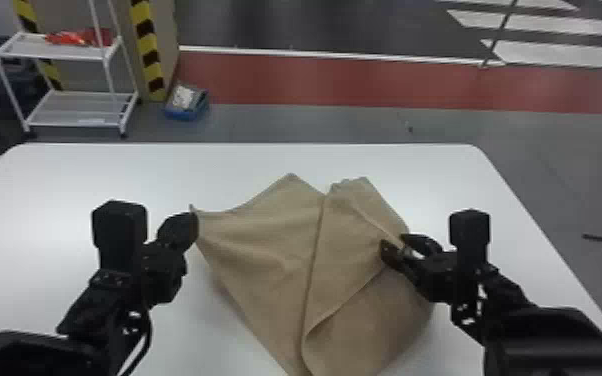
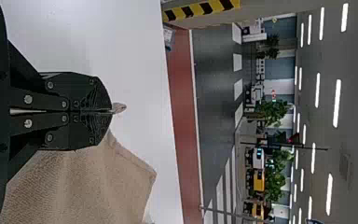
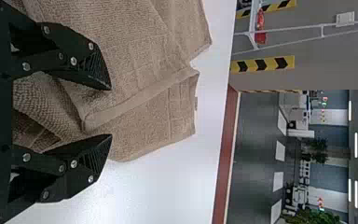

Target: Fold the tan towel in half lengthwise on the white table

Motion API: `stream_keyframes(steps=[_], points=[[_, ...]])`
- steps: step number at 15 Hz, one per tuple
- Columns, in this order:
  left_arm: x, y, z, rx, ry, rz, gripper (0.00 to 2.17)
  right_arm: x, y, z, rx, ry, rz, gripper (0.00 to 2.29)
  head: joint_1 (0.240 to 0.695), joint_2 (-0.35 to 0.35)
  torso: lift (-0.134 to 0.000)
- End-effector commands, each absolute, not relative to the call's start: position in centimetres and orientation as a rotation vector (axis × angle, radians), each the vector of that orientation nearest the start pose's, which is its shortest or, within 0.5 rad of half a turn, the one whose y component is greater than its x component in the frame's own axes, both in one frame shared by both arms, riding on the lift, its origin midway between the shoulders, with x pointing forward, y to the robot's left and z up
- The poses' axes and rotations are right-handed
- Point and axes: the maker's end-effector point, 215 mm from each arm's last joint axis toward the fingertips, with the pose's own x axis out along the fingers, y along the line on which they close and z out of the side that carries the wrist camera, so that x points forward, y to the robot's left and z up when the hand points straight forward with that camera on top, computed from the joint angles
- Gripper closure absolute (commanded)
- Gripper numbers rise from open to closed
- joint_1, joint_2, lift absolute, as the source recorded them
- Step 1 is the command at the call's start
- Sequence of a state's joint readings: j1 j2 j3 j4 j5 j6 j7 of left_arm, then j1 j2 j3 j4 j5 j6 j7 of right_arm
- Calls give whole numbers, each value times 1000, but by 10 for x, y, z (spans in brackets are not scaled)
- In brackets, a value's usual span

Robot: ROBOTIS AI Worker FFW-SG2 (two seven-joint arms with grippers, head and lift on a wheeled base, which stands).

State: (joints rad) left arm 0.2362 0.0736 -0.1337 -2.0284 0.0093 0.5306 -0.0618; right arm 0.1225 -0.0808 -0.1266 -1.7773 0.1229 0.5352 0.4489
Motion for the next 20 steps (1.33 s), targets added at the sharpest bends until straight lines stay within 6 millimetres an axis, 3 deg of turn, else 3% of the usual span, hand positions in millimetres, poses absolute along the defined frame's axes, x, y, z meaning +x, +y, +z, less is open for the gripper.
stream_keyframes(steps=[1,2,9,11,13,15,16,18,20], points=[[505,151,-382,44,316,-208,1625,519,-250,-456,-67,484,286,1129,695,-111,-123],[505,150,-382,44,316,-210,1625,520,-248,-453,-68,480,289,1308,695,-111,-123],[502,158,-382,40,319,-197,1625,526,-243,-420,-85,407,299,1328,695,-100,-123],[501,178,-368,30,296,-162,1625,534,-280,-403,-84,379,234,1328,695,-95,-123],[498,221,-346,9,260,-93,1629,550,-339,-367,-110,327,137,1328,695,-103,-123],[492,272,-332,-21,237,-15,1632,553,-398,-346,-136,318,53,1328,695,-116,-123],[488,294,-320,-27,217,19,1632,550,-416,-344,-142,332,36,1328,695,-122,-123],[475,316,-301,-32,183,60,1632,538,-422,-350,-142,358,63,1328,695,-129,-123],[459,327,-276,-14,135,101,1632,525,-413,-355,-154,375,110,1328,695,-113,-123]])
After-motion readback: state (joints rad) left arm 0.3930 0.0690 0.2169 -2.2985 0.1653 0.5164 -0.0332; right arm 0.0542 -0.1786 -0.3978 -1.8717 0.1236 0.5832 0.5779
